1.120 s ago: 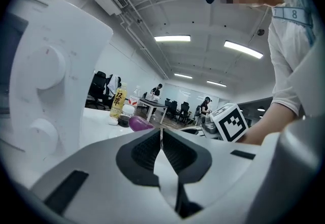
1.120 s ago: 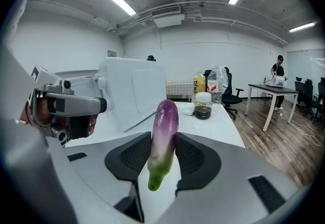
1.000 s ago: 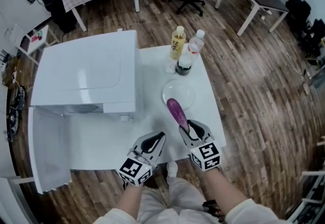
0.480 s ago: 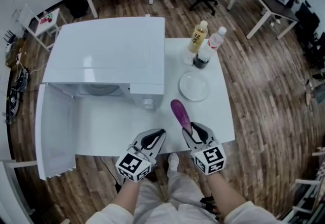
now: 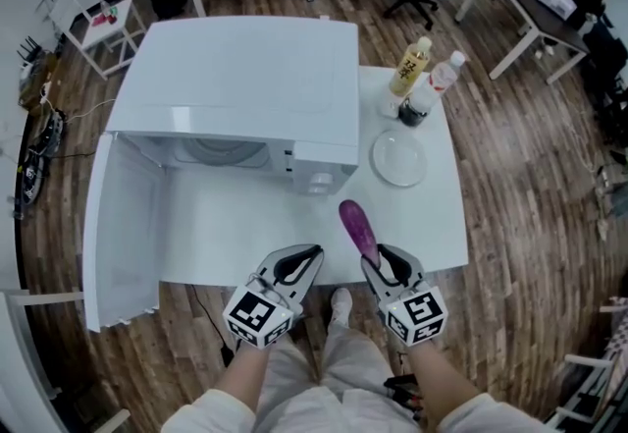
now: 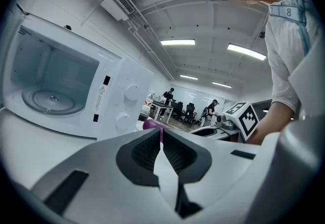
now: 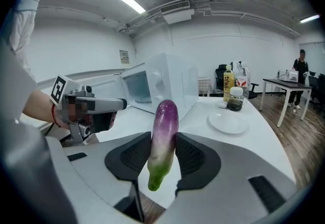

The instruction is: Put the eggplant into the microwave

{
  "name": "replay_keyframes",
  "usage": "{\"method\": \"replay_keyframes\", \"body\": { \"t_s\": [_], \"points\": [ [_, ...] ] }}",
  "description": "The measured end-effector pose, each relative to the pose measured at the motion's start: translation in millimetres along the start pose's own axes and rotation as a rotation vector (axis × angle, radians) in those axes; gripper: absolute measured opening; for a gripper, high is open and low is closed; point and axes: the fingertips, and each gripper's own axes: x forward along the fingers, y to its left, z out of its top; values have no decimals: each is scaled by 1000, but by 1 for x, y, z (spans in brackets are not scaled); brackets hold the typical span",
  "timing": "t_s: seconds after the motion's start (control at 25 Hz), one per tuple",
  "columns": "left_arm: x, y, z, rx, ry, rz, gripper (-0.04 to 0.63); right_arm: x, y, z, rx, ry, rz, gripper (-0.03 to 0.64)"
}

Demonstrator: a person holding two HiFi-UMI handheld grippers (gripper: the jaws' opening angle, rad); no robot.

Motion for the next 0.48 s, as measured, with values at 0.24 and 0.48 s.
{"method": "replay_keyframes", "body": {
  "t_s": [0.24,0.48],
  "points": [
    [-28,14,3,-10,-12,38,5,12,36,3,-16,6,52,166],
    [-57,31,3,-16,-22,71,5,30,64,9,-37,4,86,166]
  ]
}}
